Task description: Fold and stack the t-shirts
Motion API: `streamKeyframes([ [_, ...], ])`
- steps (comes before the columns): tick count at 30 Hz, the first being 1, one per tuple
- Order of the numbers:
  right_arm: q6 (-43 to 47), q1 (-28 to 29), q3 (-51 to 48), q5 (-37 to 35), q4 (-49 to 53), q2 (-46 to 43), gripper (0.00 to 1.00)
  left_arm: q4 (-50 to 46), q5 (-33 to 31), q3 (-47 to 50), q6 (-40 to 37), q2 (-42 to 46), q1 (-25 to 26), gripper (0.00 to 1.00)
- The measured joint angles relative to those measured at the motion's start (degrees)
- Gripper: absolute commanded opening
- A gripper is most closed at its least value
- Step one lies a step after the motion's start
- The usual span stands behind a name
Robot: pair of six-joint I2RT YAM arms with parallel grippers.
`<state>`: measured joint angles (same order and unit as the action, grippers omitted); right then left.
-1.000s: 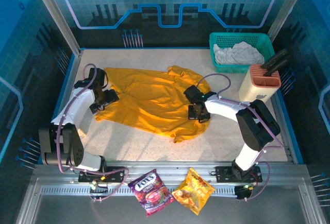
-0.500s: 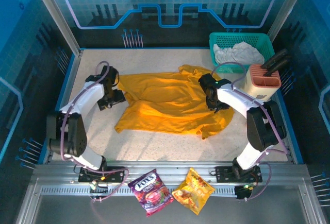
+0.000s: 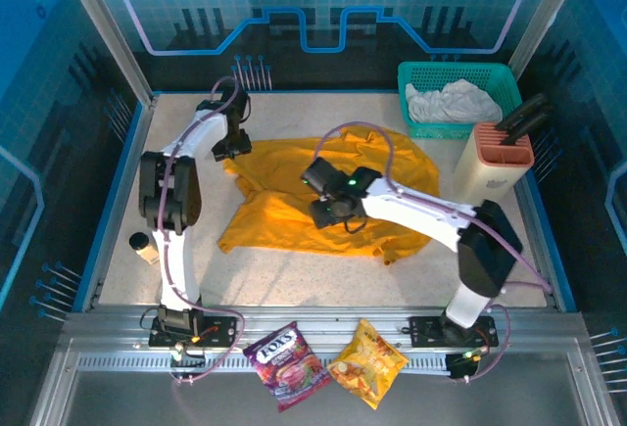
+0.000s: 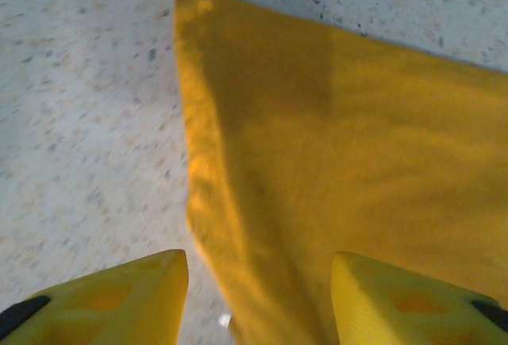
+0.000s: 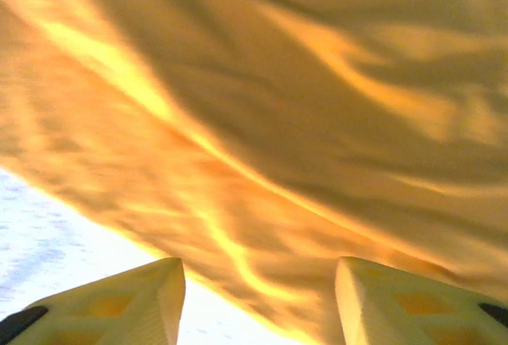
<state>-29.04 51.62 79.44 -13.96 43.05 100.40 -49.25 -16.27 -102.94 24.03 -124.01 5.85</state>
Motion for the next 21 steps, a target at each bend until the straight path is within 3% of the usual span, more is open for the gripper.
streamKeyframes([
  [8, 12.68, 7.15, 14.67, 2.47, -2.40, 18.93, 0.53, -1.33, 4.33, -1.92, -1.95, -6.49, -0.07, 0.39],
  [14, 23.91, 11.41, 15.89, 2.80, -1.77, 22.25, 0.59, -1.11, 5.70, -1.11, -3.19, -6.60, -0.07, 0.26],
  [21, 29.07, 11.80, 19.39, 3.91, -0.46, 24.11, 0.59, -1.01, 6.08, -1.07, -3.50, -6.58, -0.07, 0.18],
])
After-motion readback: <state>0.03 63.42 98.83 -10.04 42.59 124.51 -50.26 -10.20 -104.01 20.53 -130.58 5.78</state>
